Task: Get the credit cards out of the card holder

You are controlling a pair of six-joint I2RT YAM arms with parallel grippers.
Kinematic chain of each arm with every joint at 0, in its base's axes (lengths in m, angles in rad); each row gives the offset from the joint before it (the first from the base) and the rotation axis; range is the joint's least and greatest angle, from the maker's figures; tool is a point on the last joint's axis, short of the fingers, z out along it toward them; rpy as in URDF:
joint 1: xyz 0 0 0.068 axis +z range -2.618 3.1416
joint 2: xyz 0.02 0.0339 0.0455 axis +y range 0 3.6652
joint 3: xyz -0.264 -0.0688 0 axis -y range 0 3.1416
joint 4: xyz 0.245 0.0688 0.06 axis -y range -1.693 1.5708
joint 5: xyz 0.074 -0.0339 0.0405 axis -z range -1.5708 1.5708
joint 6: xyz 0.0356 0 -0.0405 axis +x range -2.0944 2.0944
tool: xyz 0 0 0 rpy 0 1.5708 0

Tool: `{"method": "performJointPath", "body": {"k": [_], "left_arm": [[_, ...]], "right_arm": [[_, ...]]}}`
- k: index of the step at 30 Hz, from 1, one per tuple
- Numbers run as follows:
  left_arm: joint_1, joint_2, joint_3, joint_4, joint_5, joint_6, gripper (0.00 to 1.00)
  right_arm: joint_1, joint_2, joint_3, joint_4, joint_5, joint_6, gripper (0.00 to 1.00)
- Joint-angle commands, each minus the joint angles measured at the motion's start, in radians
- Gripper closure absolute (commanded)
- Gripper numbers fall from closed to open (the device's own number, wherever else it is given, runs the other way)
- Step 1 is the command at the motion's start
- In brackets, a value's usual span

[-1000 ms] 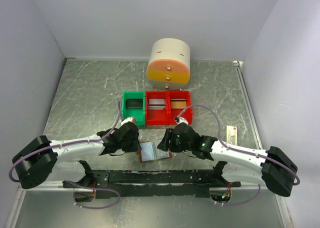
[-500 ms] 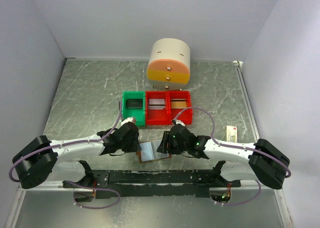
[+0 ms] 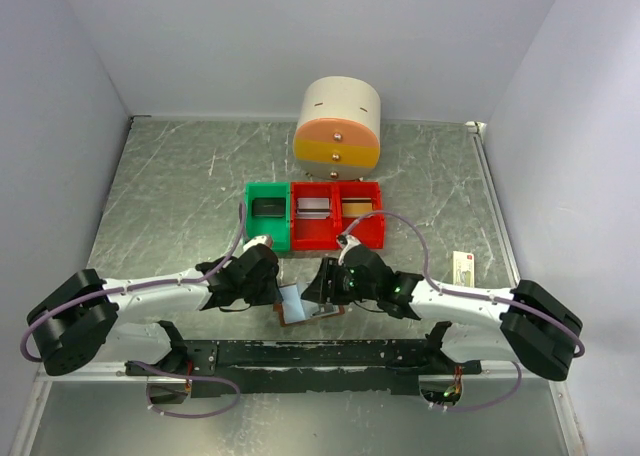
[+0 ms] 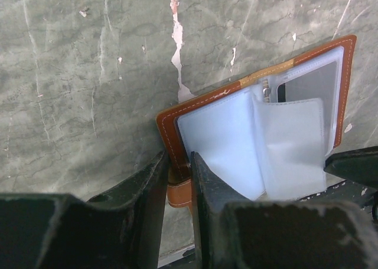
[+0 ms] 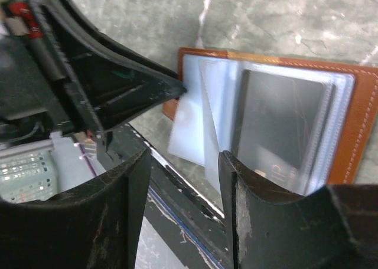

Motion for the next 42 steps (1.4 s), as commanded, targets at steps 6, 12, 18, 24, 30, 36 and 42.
{"method": "performJointPath", "body": {"k": [6, 12, 18, 24, 30, 36, 42], "left_arm": [[-0.008, -0.006, 0.015, 0.028, 0.025, -0.001, 0.67], [-0.009, -0.043, 0.021, -0.028, -0.018, -0.024, 0.66], [-0.009, -0.164, 0.02, -0.142, -0.113, -0.069, 0.57], [-0.01, -0.274, 0.024, -0.204, -0.165, -0.099, 0.5], [-0.009, -0.295, 0.069, -0.205, -0.128, -0.063, 0.46], [-0.008, -0.309, 0.095, -0.079, -0.011, -0.021, 0.27], [-0.006, -0.247, 0.163, 0.035, 0.07, 0.025, 0.1]], "right_arm": [[0.005, 0.106, -0.002, 0.314, -0.145, 0.058, 0.51], [0.027, 0.266, 0.06, 0.421, -0.206, 0.062, 0.52], [0.037, 0.287, 0.102, 0.347, -0.199, 0.025, 0.52], [0.036, 0.25, 0.143, 0.255, -0.218, -0.046, 0.49], [0.034, 0.088, 0.161, -0.003, 0.003, -0.111, 0.49], [-0.005, -0.085, 0.24, -0.308, 0.359, -0.184, 0.48], [-0.063, -0.071, 0.339, -0.449, 0.555, -0.22, 0.29]]}}
